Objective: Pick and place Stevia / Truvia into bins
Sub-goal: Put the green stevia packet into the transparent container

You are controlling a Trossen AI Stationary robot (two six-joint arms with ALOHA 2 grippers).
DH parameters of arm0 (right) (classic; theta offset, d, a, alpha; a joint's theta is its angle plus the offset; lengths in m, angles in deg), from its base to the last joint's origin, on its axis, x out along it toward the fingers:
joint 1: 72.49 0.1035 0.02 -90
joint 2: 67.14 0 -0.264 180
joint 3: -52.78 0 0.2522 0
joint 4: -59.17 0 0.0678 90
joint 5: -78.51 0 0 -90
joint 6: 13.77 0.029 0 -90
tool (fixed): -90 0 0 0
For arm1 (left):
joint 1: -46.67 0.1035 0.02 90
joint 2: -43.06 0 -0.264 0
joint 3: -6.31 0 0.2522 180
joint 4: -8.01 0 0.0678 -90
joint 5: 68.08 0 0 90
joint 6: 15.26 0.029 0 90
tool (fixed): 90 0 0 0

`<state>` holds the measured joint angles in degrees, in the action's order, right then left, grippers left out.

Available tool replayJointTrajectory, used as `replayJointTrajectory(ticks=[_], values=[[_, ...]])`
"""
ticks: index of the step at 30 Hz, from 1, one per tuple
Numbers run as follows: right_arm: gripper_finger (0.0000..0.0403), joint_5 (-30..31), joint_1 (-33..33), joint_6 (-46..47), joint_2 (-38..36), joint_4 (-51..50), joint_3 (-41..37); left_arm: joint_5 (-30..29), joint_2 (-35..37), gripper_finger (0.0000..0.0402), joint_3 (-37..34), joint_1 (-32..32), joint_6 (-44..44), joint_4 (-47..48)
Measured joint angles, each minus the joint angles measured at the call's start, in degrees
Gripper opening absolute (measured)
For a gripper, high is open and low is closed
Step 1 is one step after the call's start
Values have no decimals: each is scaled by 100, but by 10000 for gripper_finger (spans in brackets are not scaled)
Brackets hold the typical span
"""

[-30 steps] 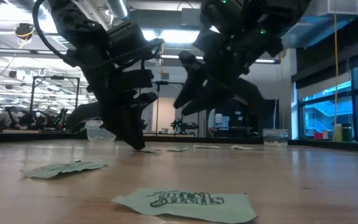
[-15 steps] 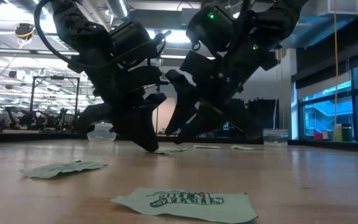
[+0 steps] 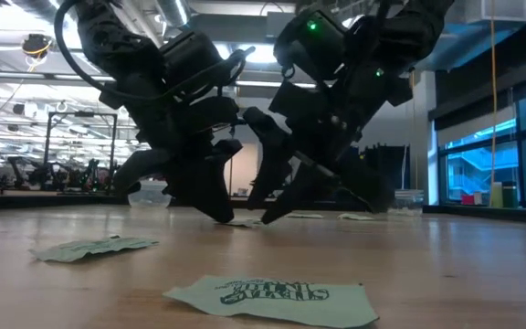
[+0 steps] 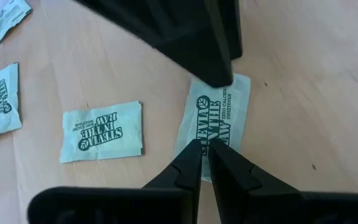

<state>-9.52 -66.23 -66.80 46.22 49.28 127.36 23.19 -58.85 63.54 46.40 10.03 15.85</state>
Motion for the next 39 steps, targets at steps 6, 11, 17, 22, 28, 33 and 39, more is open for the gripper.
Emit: replayJointTrajectory(ticks=[6, 11, 17, 22, 28, 33, 39], values=[[118, 272, 7, 4, 118, 29, 15, 6, -4, 31, -2, -2, -76, -34], [118, 398, 7, 4, 137, 146, 9, 10, -4, 31, -2, -2, -76, -36], [118, 652, 4, 4, 158, 313, -2, 40, -4, 31, -2, -2, -185, -41], [118, 788, 0, 3, 162, 344, -7, 42, -2, 31, -2, -2, -207, -41], [118, 810, 31, 2, 162, 353, -7, 32, -2, 31, -2, -2, -207, -41], [118, 807, 60, 2, 162, 359, -9, 15, -2, 31, -2, -2, -207, -40], [114, 783, 61, 2, 162, 362, -9, -2, -2, 31, -1, 4, -207, -39]])
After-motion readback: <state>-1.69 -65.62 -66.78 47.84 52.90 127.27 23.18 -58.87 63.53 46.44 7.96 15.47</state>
